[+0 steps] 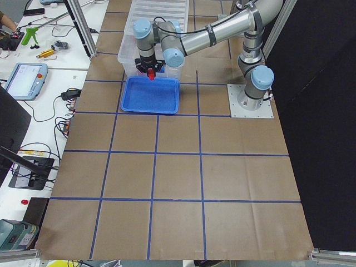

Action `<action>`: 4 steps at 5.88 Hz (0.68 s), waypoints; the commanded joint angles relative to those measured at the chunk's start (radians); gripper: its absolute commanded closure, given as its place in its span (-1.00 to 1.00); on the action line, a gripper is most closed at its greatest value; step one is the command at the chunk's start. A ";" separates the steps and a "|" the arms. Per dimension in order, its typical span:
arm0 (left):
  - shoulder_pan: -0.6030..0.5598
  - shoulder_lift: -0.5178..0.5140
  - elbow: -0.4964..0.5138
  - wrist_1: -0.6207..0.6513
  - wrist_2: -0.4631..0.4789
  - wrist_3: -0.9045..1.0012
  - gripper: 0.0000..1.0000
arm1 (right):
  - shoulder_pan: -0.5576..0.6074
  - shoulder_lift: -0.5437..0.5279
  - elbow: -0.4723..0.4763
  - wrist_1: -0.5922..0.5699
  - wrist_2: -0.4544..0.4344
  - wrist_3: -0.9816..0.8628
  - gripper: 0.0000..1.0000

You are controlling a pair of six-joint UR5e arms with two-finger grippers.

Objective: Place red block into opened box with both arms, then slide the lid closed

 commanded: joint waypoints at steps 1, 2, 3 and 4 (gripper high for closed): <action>-0.110 0.040 0.045 -0.052 -0.069 -0.112 0.87 | -0.002 0.001 0.000 -0.004 -0.011 -0.002 -1.00; -0.184 0.045 0.044 -0.044 -0.068 -0.161 0.90 | -0.002 0.001 0.000 -0.004 -0.010 -0.002 -1.00; -0.234 0.026 0.019 -0.002 -0.068 -0.178 0.89 | -0.002 0.001 0.002 -0.007 -0.001 -0.001 -1.00; -0.262 -0.011 -0.016 0.064 -0.069 -0.191 0.89 | -0.002 0.001 0.002 -0.007 -0.005 -0.001 -1.00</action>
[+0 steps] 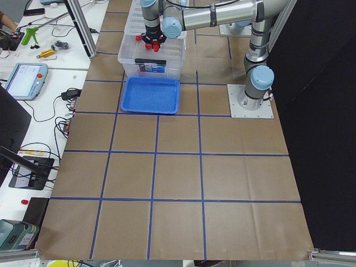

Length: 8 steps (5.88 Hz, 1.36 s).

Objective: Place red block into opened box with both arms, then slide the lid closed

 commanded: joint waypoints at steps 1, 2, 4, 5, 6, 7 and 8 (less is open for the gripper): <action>-0.040 -0.068 -0.091 0.171 0.000 -0.027 0.89 | 0.000 0.000 -0.001 0.001 -0.007 0.005 -1.00; -0.040 -0.114 -0.131 0.222 0.003 -0.021 0.88 | 0.000 0.000 -0.001 0.001 -0.007 0.003 -1.00; -0.043 -0.226 -0.133 0.311 0.003 -0.021 0.76 | 0.000 -0.001 0.000 0.001 -0.007 0.010 -1.00; -0.054 -0.231 -0.135 0.313 0.006 -0.021 0.64 | 0.000 -0.001 0.000 0.001 -0.007 0.014 -1.00; -0.060 -0.246 -0.133 0.316 0.008 -0.021 0.46 | 0.000 -0.001 0.000 -0.001 -0.007 0.014 -1.00; -0.065 -0.242 -0.135 0.327 0.011 -0.015 -0.31 | 0.000 -0.001 0.000 -0.001 -0.007 0.016 -1.00; -0.065 -0.245 -0.133 0.327 0.014 -0.016 -0.75 | 0.000 -0.001 0.002 -0.001 -0.007 0.017 -1.00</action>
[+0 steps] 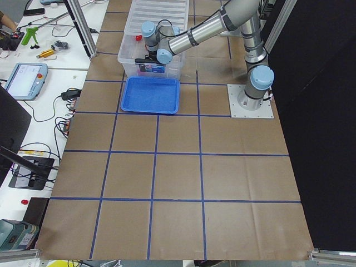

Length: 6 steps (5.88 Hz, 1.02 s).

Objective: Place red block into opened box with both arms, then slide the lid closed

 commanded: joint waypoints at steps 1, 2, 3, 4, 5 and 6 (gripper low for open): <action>-0.003 0.024 0.022 -0.012 0.009 -0.006 -0.86 | 0.000 0.000 0.001 0.000 0.000 0.001 -1.00; -0.003 0.088 0.033 -0.085 0.007 -0.009 -0.86 | 0.000 0.000 0.001 0.000 0.000 0.001 -1.00; -0.002 0.172 0.072 -0.229 0.007 -0.053 -0.86 | -0.002 0.000 0.001 0.000 0.000 0.003 -1.00; -0.002 0.227 0.132 -0.350 0.007 -0.117 -0.86 | -0.018 0.002 0.001 0.000 -0.003 -0.006 -1.00; 0.000 0.269 0.206 -0.455 0.009 -0.338 -0.93 | -0.076 0.002 0.002 0.004 -0.005 -0.024 -1.00; 0.005 0.291 0.261 -0.521 0.011 -0.472 -0.95 | -0.160 0.002 0.002 0.011 -0.006 -0.146 -1.00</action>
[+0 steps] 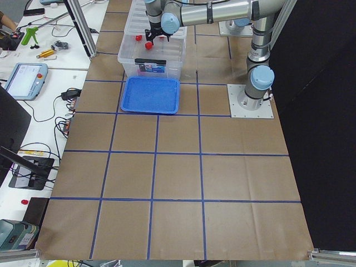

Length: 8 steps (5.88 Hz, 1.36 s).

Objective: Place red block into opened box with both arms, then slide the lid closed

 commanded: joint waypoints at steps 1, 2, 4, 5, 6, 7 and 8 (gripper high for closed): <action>0.008 0.042 0.067 -0.105 0.044 -0.258 -0.95 | -0.162 0.000 0.032 -0.002 0.000 -0.213 -1.00; 0.009 0.084 0.063 -0.128 0.081 -0.451 -0.95 | -0.266 0.003 0.101 -0.057 0.001 -0.339 -1.00; 0.009 0.148 0.037 -0.145 0.208 -0.770 -0.95 | -0.441 0.009 0.242 -0.259 -0.017 -0.495 -1.00; 0.011 0.156 0.035 -0.120 0.205 -0.936 -0.95 | -0.497 0.050 0.284 -0.369 -0.099 -0.545 -1.00; 0.012 0.155 0.035 -0.097 0.204 -1.150 -0.95 | -0.525 0.084 0.289 -0.450 -0.113 -0.594 -1.00; 0.009 0.150 0.034 -0.088 0.202 -1.224 -0.96 | -0.532 0.086 0.289 -0.455 -0.114 -0.604 -1.00; 0.012 0.150 0.032 -0.080 0.204 -1.215 -0.96 | -0.533 0.088 0.290 -0.456 -0.114 -0.604 -1.00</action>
